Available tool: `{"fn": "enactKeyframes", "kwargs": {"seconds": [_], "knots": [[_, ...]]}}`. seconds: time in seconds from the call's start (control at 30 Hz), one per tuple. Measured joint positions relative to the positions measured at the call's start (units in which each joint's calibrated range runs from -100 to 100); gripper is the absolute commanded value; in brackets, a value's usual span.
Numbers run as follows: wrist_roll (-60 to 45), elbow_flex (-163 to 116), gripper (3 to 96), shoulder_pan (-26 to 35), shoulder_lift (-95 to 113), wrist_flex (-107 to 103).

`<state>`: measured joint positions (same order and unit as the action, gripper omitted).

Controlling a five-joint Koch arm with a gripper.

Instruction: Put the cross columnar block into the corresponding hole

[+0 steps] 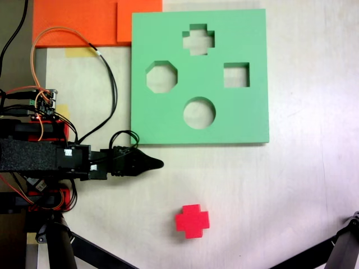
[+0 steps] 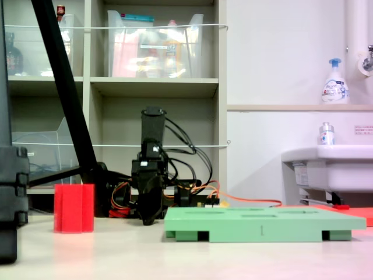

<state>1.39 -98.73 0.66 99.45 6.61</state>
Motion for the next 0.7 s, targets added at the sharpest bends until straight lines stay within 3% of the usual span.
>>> {"fn": "enactKeyframes", "kwargs": {"seconds": [0.7], "knots": [[0.0, 0.0, 48.2, 0.0, 0.0, 0.0]]}}
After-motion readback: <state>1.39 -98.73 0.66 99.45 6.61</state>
